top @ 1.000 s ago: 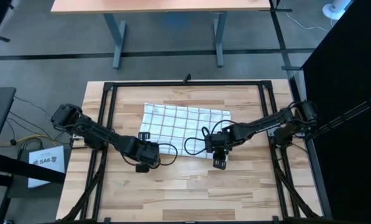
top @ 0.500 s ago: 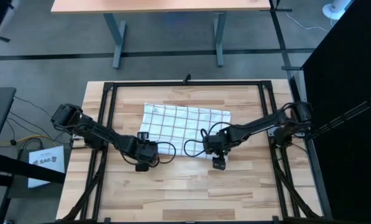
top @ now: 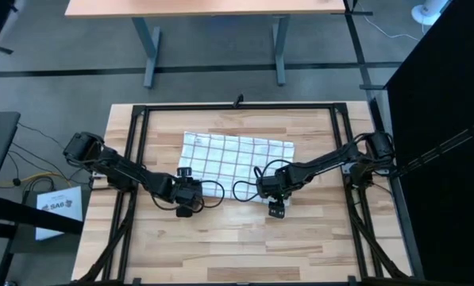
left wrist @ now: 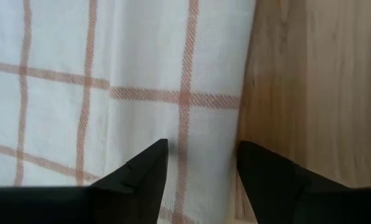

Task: Roll towel
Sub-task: Roll the white squared towel

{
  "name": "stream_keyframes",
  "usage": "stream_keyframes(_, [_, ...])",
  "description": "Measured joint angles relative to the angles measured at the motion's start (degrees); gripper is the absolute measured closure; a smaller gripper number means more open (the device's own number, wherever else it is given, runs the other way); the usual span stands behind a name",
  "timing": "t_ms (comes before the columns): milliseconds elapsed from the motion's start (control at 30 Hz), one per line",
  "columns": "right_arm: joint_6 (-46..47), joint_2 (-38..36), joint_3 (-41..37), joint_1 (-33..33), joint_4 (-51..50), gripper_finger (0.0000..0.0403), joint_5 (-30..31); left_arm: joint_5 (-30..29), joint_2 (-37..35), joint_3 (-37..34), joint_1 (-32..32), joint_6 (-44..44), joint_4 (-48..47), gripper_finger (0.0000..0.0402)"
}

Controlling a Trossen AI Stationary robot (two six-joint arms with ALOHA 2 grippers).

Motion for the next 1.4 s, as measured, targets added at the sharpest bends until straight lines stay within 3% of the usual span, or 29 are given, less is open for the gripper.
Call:
stream_keyframes(267, [-0.4, 0.1, 0.0, 0.9, -0.3, 0.0172, 1.0, -1.1, 0.1, -0.9, 0.0, -0.2, 1.4, 0.0239])
stream_keyframes(367, [-0.5, 0.1, 0.0, 0.9, -0.6, 0.022, 1.5, -1.3, 0.2, -1.0, 0.0, -0.5, 1.8, 0.028])
stream_keyframes(533, [-0.4, 0.2, -0.1, 0.4, -1.1, 0.0344, 1.8, -1.1, 0.3, -1.0, 0.1, -1.6, 2.6, 0.0384])
stream_keyframes(633, [-0.8, 0.2, -0.1, 0.8, -1.6, 0.0391, 1.0, -1.0, 0.3, -1.1, -0.5, -3.9, 2.0, 0.0395])
stream_keyframes(800, [-0.9, 0.2, -0.1, 3.0, -1.9, 0.0395, -2.3, 2.1, 0.3, 0.0, -2.4, -8.6, 0.3, 0.04])
stream_keyframes(1000, [1.5, -0.8, -0.2, 6.4, -0.6, 0.0395, -6.3, 10.4, 0.2, 4.6, -4.3, -12.4, -4.3, 0.0401])
stream_keyframes(1200, [5.7, -4.4, -0.4, 8.6, -1.0, 0.0396, -7.9, 15.3, 0.1, 9.6, -4.0, -12.5, -9.3, 0.0401])
stream_keyframes(1400, [8.5, -8.9, -0.4, 8.8, -1.3, 0.0396, -9.6, 15.5, -0.5, 13.0, -1.3, -8.1, -16.0, 0.0401])
